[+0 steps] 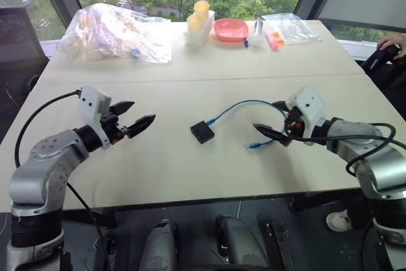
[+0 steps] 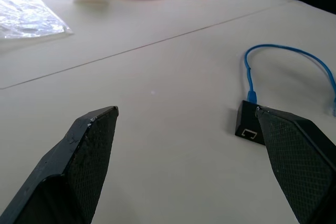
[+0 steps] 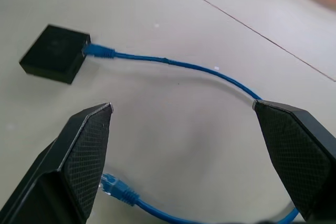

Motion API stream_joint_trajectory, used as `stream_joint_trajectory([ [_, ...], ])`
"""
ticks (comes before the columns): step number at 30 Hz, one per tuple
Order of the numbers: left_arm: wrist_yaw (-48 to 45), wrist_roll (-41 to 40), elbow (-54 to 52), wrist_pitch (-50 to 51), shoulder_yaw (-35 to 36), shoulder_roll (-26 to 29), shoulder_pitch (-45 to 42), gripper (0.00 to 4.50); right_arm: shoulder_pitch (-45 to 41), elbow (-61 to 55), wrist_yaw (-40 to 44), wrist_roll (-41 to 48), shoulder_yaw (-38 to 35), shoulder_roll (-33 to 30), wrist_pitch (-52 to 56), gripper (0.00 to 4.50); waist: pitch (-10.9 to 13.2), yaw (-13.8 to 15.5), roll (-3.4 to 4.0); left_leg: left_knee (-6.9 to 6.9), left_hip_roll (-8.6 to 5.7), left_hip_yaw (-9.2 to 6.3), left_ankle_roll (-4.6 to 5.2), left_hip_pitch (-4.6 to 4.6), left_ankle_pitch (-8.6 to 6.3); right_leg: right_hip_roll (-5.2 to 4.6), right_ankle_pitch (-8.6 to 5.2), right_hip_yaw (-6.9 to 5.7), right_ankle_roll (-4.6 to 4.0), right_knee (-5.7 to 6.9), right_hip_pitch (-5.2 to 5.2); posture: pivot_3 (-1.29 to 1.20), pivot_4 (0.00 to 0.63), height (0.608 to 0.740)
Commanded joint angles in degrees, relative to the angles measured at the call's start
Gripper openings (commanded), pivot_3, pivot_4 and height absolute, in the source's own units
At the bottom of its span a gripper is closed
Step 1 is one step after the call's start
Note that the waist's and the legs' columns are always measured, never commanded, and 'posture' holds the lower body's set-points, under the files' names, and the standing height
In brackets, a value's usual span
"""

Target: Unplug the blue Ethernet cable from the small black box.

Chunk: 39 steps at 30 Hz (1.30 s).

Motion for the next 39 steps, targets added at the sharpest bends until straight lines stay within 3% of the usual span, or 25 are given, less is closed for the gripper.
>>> stream_joint_trajectory([
  [1,0.36,-1.59,-0.33,-1.07,1.11,0.01,-0.20,4.39,-1.02,-0.31,1.06,-1.00,-0.54,-0.59,-1.76,4.50,0.00,0.09,0.00,-0.08,-0.01,0.01,0.00,0.00,0.00,0.00,0.00,0.00,0.01,-0.03,-0.01,0.00,0.150,0.740],
  [11,-0.68,-3.25,-0.39,-0.83,-1.35,1.00,-0.58,4.39,-5.74,0.79,7.34,-6.34,5.92,-2.96,-5.90,4.50,0.00,-0.05,0.00,-0.14,-0.01,0.01,0.01,0.02,0.01,0.02,-0.01,-0.01,0.03,-0.03,-0.04,0.00,0.150,0.740],
  [15,-7.84,-4.72,-0.41,0.24,-3.09,6.32,1.45,4.39,-15.92,9.86,12.61,-18.03,17.03,-3.09,-17.76,4.50,0.01,-0.90,0.01,-0.18,0.00,0.00,0.01,0.05,0.01,0.04,-0.01,-0.02,0.02,-0.01,-0.08,0.00,0.150,0.740],
  [21,-15.61,-7.56,0.53,1.18,-1.86,13.38,3.29,4.39,-36.05,38.06,23.27,-24.36,26.84,9.16,-30.99,4.50,0.05,-2.34,0.01,-0.32,0.01,0.04,0.01,0.00,0.01,0.05,0.00,-0.01,0.00,-0.02,-0.22,0.00,0.150,0.740],
  [28,-13.76,-8.63,-2.30,1.61,0.44,13.55,6.69,4.39,-50.51,68.81,32.22,-29.55,30.72,21.34,-45.04,4.50,0.08,-2.71,0.06,-0.33,0.00,0.10,0.02,-0.14,0.02,0.00,-0.02,-0.03,0.03,0.03,-0.28,0.00,0.150,0.740],
  [33,-10.43,-9.86,-6.05,2.30,1.86,12.15,10.20,4.39,-57.22,85.46,31.61,-38.04,34.85,28.26,-56.17,4.50,0.11,-2.76,0.11,-0.35,0.03,0.10,0.01,-0.14,0.02,0.00,-0.01,-0.04,0.03,0.13,-0.37,0.00,0.150,0.740],
  [39,-6.59,-10.73,-7.95,2.91,2.16,11.07,10.67,4.39,-59.86,93.04,23.19,-48.77,39.98,33.54,-64.04,4.50,0.09,-3.18,0.09,-0.34,0.02,0.11,-0.13,-0.05,0.08,-0.05,0.00,-0.03,-0.01,0.29,-0.39,0.00,0.150,0.740],
])
